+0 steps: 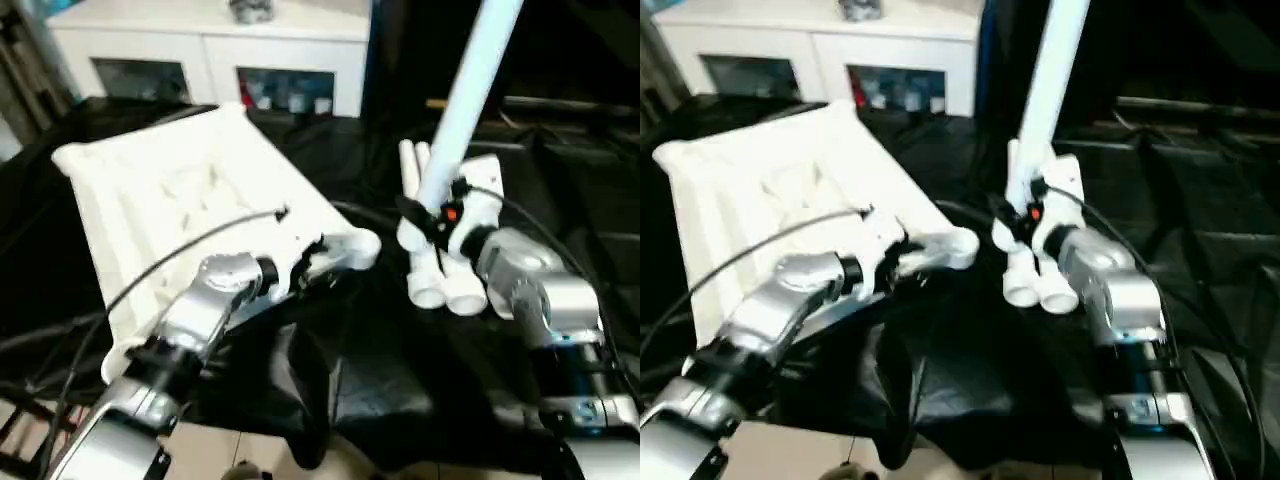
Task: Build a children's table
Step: Insert table leg to table base
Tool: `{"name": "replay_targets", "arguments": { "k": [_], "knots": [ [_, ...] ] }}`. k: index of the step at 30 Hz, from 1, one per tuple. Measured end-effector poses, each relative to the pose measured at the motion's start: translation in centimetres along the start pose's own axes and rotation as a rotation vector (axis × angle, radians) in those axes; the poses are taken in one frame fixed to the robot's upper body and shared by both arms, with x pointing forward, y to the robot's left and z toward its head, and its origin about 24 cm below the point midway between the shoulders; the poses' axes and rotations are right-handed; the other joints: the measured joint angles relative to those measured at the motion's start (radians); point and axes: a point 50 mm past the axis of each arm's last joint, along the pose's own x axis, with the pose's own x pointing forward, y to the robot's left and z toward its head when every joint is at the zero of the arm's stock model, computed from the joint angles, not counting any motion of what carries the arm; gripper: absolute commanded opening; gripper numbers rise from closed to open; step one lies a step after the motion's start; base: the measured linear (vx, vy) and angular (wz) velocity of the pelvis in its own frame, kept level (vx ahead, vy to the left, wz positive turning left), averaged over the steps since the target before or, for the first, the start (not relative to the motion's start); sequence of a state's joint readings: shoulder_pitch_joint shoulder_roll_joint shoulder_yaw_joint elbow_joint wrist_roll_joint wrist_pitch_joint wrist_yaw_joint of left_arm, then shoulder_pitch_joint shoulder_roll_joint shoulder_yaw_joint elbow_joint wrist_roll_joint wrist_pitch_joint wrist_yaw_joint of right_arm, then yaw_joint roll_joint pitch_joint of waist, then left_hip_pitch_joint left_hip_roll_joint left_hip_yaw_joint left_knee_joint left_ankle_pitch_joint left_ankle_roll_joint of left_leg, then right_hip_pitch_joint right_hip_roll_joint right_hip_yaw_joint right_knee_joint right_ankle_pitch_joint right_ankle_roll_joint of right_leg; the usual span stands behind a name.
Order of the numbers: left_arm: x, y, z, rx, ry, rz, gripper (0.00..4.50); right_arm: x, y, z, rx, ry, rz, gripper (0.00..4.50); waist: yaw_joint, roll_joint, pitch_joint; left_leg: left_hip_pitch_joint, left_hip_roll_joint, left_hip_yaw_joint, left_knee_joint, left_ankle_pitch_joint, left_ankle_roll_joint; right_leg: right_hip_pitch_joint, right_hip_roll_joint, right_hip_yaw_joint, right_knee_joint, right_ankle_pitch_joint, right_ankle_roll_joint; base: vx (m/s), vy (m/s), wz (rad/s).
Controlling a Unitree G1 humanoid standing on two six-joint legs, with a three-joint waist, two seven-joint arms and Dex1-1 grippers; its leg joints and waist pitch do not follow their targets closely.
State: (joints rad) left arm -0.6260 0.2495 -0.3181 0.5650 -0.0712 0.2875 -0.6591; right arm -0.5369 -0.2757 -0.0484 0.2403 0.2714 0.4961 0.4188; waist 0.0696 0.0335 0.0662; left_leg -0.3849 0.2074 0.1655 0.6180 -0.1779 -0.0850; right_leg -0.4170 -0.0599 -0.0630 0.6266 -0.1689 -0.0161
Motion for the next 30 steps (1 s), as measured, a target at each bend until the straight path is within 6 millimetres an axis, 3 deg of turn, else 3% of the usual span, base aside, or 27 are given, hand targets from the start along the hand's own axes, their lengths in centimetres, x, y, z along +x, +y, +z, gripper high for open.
{"name": "replay_targets", "arguments": {
  "k": [6, 7, 19, 30],
  "knots": [
    [0.0, 0.9, -0.1, -0.036, 0.02, 0.066, 2.23, 0.1, 0.1, 0.2, -0.007, -0.018, -0.002, 1.91, -0.011, 0.001, 0.0, 0.001, 0.0, 0.0, 0.0, 0.0, 0.0, 0.0, 0.0, 0.0, 0.0, 0.001, 0.001, 0.0, 0.0, 0.0],
    [-0.1, 1.0, -0.1, -0.047, 0.02, 0.066, 1.99, 0.1, 0.2, 0.2, -0.009, -0.022, -0.002, 1.91, -0.011, 0.001, -0.001, 0.001, 0.0, 0.0, 0.0, 0.0, 0.0, 0.0, 0.0, 0.0, 0.0, 0.001, 0.001, 0.0, 0.0, 0.0],
    [-0.7, 1.2, -0.4, -0.097, 0.069, -0.009, 0.99, 0.3, 0.7, 0.1, -0.018, -0.016, 0.029, 1.91, -0.013, 0.003, -0.002, 0.001, 0.0, 0.0, 0.0, 0.0, 0.0, 0.0, 0.0, 0.0, -0.001, 0.003, -0.003, 0.0, 0.0, 0.0],
    [-1.4, 1.7, -0.9, -0.074, 0.11, -0.029, 0.01, 1.4, 2.5, 0.9, -0.055, -0.001, 0.205, 1.91, -0.025, 0.004, -0.002, 0.002, 0.0, -0.001, 0.0, 0.0, 0.0, 0.0, 0.0, -0.001, -0.001, 0.001, 0.001, 0.0, 0.0, 0.0]
  ]
}}
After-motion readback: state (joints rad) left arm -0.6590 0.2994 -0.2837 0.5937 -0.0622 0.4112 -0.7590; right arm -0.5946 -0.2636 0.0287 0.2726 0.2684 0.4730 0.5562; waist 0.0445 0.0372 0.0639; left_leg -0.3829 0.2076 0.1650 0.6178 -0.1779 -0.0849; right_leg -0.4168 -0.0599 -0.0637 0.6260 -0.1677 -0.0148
